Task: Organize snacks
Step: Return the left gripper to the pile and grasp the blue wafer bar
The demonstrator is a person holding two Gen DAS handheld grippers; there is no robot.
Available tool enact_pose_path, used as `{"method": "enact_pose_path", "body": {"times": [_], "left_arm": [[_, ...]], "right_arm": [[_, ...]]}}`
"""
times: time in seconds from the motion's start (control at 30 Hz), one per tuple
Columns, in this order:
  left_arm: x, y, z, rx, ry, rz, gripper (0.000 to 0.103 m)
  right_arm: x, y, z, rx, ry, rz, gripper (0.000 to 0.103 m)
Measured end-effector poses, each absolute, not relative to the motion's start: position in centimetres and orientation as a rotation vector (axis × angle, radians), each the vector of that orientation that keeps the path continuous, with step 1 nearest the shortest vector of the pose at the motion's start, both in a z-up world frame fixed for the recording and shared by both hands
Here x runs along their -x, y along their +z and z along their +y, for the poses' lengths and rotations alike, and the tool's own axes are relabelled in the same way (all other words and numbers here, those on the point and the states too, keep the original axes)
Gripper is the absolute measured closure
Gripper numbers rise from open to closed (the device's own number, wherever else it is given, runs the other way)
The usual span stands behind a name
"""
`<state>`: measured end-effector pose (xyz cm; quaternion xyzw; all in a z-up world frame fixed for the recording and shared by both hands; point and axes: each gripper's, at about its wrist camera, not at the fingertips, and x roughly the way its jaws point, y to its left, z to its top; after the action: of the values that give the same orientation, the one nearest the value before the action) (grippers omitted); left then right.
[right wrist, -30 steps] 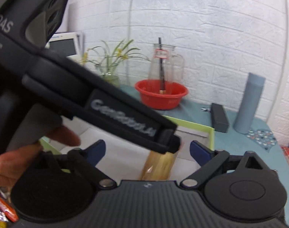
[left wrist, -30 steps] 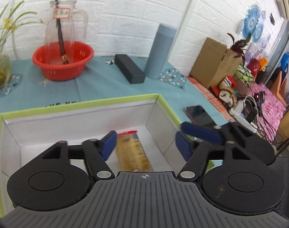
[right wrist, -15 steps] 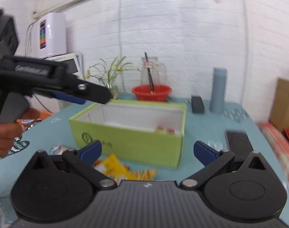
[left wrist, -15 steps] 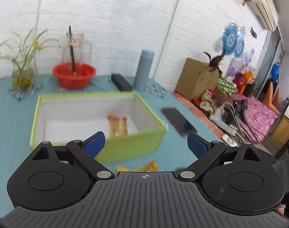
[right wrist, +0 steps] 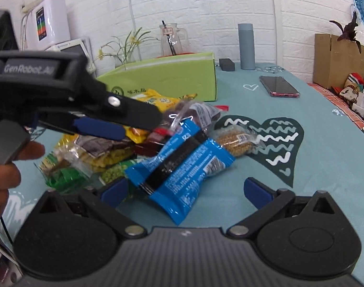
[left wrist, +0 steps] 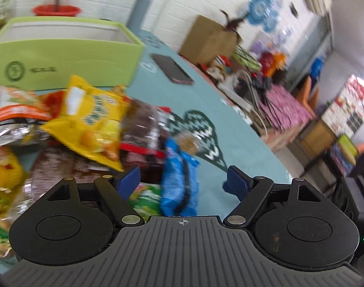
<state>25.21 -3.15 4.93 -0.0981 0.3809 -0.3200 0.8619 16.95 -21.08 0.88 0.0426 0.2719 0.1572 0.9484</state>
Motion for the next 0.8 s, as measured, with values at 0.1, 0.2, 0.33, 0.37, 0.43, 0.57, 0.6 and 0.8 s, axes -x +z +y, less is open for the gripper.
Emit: {"method": "enact_pose_path", "body": {"times": [0.1, 0.2, 0.33, 0.37, 0.43, 0.57, 0.6, 0.8], "left_arm": [[-25.6, 4.0, -5.4, 0.164, -0.684, 0.858, 0.045], [-25.6, 3.3, -6.3, 0.2, -0.744, 0.923, 0.047], [-25.1, 2.4, -7.9, 0.231, -0.806, 0.971, 0.047], [-25.0, 2.3, -8.3, 0.213, -0.78, 0.967, 0.048], [-24.8, 2.3, -8.5, 0.197, -0.733, 0.952, 0.051], [-25.2, 2.9, -8.2, 0.256, -0.69, 0.944, 0.043], [-25.5, 3.1, -8.3, 0.253, -0.672, 0.938, 0.041], [-25.8, 2.6, -8.9, 0.218, -0.621, 0.943, 0.038]], "right_arm": [[-16.6, 0.4, -21.1, -0.093, 0.375, 0.566, 0.001], [-15.9, 0.1, -21.2, -0.049, 0.371, 0.572, 0.001], [-14.7, -0.1, -23.1, -0.024, 0.307, 0.582, 0.001], [-14.5, -0.1, -23.6, -0.026, 0.293, 0.583, 0.001], [-14.1, 0.0, -24.7, -0.033, 0.271, 0.577, 0.001], [-14.8, 0.2, -25.8, -0.068, 0.262, 0.549, 0.001], [-15.3, 0.2, -25.8, -0.08, 0.268, 0.546, 0.001], [-17.6, -0.3, -24.5, -0.041, 0.258, 0.579, 0.001]]}}
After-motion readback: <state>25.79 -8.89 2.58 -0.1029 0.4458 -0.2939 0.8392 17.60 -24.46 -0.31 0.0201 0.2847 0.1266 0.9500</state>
